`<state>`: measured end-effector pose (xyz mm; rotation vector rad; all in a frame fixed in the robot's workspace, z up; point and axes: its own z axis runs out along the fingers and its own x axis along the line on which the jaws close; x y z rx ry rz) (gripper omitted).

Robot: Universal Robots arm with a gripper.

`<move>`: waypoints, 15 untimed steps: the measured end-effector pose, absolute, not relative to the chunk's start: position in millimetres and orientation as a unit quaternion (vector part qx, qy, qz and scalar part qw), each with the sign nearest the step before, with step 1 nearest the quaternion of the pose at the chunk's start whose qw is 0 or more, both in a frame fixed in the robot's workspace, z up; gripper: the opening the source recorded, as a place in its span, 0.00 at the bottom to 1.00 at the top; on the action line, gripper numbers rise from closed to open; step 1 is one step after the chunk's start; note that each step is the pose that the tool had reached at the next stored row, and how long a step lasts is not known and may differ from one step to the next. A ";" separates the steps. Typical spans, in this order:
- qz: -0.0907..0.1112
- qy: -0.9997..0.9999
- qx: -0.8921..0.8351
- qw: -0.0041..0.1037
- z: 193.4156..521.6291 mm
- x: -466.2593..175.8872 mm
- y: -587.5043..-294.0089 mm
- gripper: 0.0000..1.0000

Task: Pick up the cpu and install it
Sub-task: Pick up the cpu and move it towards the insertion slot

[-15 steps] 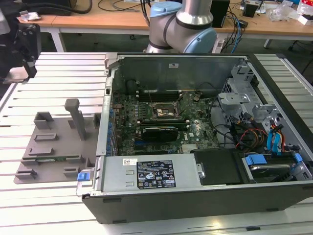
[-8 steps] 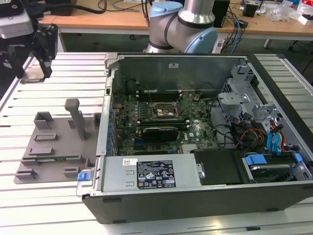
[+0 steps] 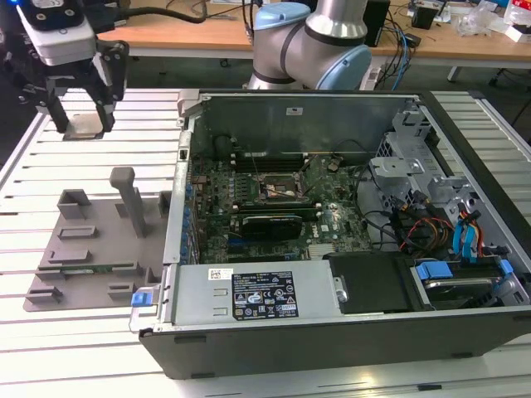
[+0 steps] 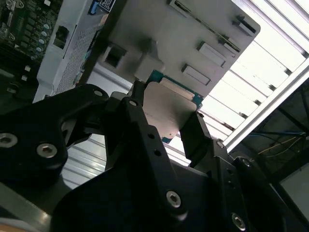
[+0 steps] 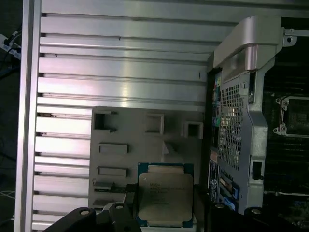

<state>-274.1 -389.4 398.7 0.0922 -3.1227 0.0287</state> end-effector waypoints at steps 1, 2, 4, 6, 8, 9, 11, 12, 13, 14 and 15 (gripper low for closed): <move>0.009 -0.999 0.030 0.009 398.7 -268.1 -389.5 0.55; 0.009 -0.999 0.030 0.009 398.7 -262.8 -389.4 0.55; 0.009 -0.999 0.030 0.009 398.7 -250.5 -389.4 0.55; 0.009 -0.999 0.030 0.009 398.7 -236.6 -389.4 0.55; 0.009 -0.999 0.030 0.009 398.7 -226.4 -389.5 0.55; 0.009 -0.999 0.030 0.009 398.7 -223.3 -389.4 0.55; 0.009 -0.999 0.030 0.010 398.7 -207.5 -389.5 0.55; 0.009 -0.999 0.029 0.010 398.7 -202.4 -389.4 0.55; 0.009 -0.999 0.030 0.010 398.7 -196.1 -389.4 0.55; 0.009 -0.999 0.030 0.010 398.7 -191.3 -389.4 0.55; 0.009 -0.999 0.030 0.010 398.7 -187.5 -389.4 0.55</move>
